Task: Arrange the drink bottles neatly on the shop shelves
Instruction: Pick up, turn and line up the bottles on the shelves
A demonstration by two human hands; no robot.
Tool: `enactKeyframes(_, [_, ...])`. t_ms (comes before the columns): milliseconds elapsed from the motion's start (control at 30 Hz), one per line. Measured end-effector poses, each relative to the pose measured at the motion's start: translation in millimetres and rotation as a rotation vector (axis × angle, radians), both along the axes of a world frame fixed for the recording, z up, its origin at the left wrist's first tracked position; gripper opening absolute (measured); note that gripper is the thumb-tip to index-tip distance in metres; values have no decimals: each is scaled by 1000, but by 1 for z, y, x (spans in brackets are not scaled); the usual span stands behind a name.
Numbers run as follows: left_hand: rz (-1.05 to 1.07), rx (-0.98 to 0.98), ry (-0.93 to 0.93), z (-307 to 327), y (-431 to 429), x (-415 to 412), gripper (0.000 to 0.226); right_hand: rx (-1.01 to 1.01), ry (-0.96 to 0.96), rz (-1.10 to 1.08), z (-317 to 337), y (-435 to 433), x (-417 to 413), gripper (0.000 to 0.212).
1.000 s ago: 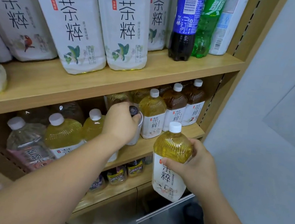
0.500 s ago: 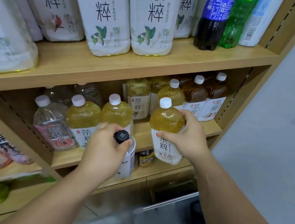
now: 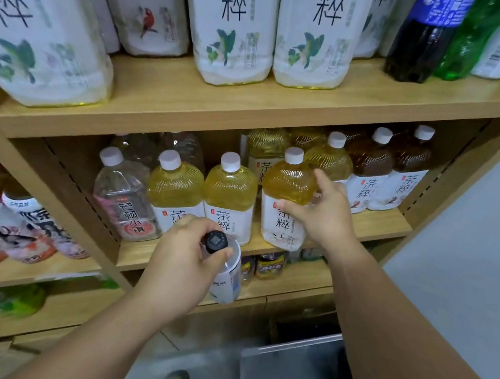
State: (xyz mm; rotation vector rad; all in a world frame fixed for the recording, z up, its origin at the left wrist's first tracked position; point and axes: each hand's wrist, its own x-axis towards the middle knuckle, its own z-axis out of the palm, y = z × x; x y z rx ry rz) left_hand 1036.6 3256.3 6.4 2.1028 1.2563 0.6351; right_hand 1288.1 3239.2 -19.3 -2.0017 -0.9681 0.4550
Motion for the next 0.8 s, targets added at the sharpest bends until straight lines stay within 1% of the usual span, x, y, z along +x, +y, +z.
enactKeyframes(100, [-22,-33,-41,-3,2,-1,15,-52,-56,-23,-1,4,2,102])
enactKeyframes(200, [-41,-45,-60,-5,3,-3,15,-50,-32,6,-6,3,2,103])
enactKeyframes(300, [-45,-48,-78,-5,3,-5,15,28,21,-14,-11,0,-7,96])
enactKeyframes(433, [-30,-10,-77,-3,2,-6,17,94,37,-39,-16,9,-20,94])
enactKeyframes(500, [-32,15,-63,-3,3,-8,18,66,48,-36,-15,16,-18,90])
enactKeyframes(567, [-34,3,-100,-4,5,-12,20,18,16,-31,-13,18,-15,87])
enactKeyframes(667, [-29,29,-123,-1,6,-17,21,-8,5,-27,-10,9,-17,90])
enactKeyframes(733, [-28,22,-150,2,6,-21,20,10,42,-41,-10,-5,-23,93])
enactKeyframes(800, [-25,4,-183,6,5,-27,20,42,85,-100,-11,-19,-34,99])
